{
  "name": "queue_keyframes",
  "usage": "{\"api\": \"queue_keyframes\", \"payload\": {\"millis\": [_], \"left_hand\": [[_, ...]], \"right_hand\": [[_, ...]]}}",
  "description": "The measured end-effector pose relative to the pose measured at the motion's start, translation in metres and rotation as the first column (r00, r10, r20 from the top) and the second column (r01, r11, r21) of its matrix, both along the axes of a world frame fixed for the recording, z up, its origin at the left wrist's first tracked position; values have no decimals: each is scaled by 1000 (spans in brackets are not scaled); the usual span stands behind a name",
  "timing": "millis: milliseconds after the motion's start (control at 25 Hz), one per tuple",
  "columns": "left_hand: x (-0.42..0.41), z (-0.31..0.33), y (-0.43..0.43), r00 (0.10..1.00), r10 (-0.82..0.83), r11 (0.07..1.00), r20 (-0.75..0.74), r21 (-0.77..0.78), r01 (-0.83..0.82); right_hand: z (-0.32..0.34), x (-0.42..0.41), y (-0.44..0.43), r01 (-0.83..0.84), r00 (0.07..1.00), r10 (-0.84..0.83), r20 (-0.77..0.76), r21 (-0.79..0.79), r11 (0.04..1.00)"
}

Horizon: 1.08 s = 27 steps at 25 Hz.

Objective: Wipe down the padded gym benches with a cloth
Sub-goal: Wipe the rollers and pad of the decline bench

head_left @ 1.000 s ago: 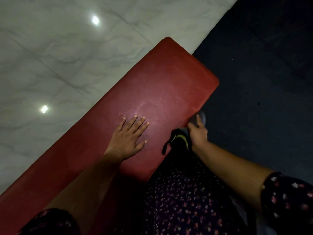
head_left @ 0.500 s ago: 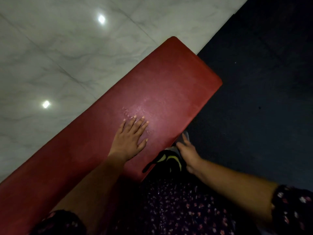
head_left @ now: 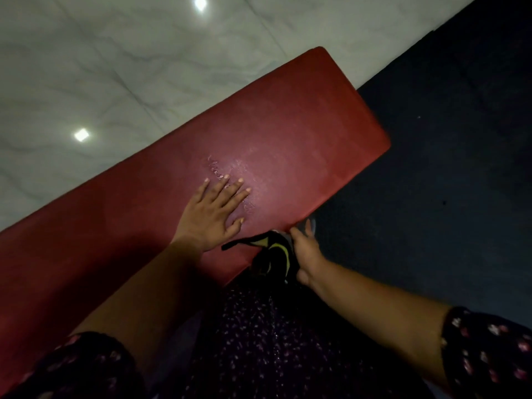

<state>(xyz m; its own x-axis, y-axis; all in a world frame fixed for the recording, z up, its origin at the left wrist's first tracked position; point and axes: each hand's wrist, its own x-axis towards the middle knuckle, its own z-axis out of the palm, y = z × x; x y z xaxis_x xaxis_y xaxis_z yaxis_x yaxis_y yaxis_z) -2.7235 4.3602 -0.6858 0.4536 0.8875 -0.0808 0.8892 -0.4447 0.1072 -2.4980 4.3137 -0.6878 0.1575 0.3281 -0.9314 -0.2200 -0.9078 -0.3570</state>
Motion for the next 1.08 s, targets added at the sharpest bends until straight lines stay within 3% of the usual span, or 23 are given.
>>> {"api": "queue_keyframes", "payload": {"millis": [160, 240, 360, 480, 520, 600, 680, 760, 920, 1080], "left_hand": [[5, 3, -17, 981, 192, 981, -3, 20, -192], [14, 4, -30, 955, 297, 954, -25, 44, -296], [21, 6, -36, 931, 364, 931, -8, 40, -363], [18, 4, -33, 924, 383, 923, 22, 29, -383], [17, 4, -34, 922, 386, 922, 25, 19, -386], [17, 3, -37, 926, 378, 925, 24, 32, -378], [17, 4, -35, 929, 369, 928, 31, 41, -370], [17, 4, -33, 926, 377, 926, 39, 26, -378], [16, 1, -36, 926, 376, 925, 25, 58, -377], [16, 4, -33, 930, 368, 930, 9, 15, -368]], "right_hand": [[-3, 27, 26, -133, 987, 132, -92, -2, 991], [-2, 49, 46, -69, 994, 74, -79, 59, 996], [-1, 56, 61, 68, 997, -70, 15, 111, 992], [2, 22, 37, 14, 987, -20, 158, 37, 999], [3, 6, 17, 17, 993, -17, 118, 5, 1000], [18, -23, -17, 24, 993, -32, -116, -71, 997], [22, -32, -26, -31, 979, 17, -202, -62, 998], [12, -16, -14, -69, 986, 71, -150, 14, 998], [-4, 35, 31, -8, 999, 5, 35, 66, 998], [21, 19, 20, -328, 902, 316, 292, -10, 945]]}}
